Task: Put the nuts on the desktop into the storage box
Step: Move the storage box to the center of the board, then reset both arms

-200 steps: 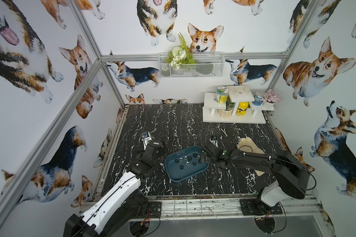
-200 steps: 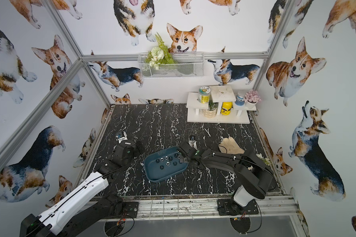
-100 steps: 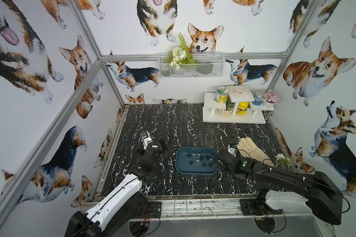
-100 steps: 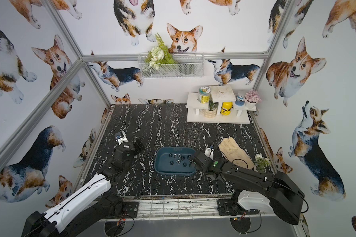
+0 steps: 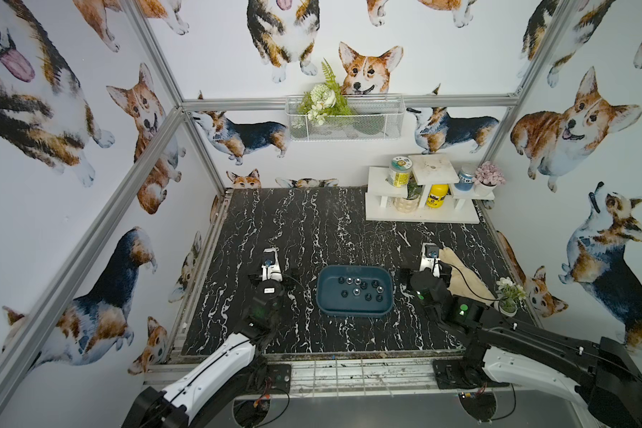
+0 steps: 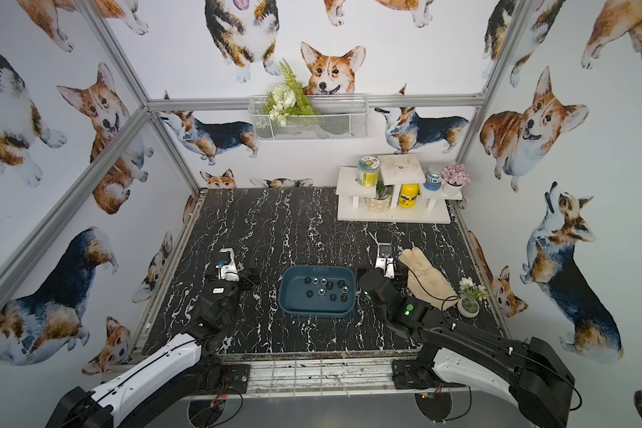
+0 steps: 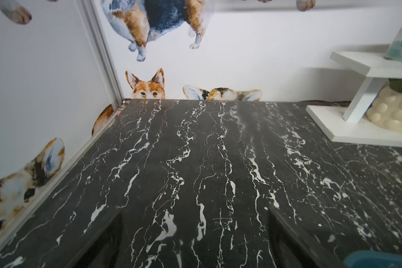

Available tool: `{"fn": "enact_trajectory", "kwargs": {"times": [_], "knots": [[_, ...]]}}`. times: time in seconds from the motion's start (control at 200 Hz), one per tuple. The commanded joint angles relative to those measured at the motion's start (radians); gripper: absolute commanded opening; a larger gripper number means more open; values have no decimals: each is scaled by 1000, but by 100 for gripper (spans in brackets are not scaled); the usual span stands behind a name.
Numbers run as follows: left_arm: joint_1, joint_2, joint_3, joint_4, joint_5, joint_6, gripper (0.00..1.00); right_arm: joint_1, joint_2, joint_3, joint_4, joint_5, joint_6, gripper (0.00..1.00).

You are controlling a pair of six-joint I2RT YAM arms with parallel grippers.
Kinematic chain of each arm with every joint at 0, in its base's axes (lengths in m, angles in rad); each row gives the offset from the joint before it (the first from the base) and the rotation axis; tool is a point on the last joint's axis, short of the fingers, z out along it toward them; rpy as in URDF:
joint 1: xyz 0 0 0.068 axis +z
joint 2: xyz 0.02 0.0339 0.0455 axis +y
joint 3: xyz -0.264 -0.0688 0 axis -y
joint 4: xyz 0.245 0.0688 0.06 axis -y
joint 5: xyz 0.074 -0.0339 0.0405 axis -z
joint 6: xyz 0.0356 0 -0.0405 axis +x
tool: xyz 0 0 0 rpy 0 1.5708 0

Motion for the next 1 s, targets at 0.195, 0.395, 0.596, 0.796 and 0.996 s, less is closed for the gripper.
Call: {"fn": "enact_trajectory", "kwargs": {"times": [0.195, 0.395, 0.596, 0.796, 0.996], "knots": [[132, 74, -66, 292, 137, 210, 100, -573, -180, -303, 618, -680, -349, 96], [238, 346, -9, 415, 190, 179, 100, -734, -17, -395, 887, -853, -404, 99], [262, 528, -8, 649, 168, 170, 100, -798, 278, -417, 1204, -971, -348, 100], [377, 694, -16, 838, 357, 98, 100, -818, 605, -417, 1531, -1005, -321, 100], [419, 738, 51, 740, 405, 67, 100, -833, 549, -303, 1211, -1019, -326, 100]]}}
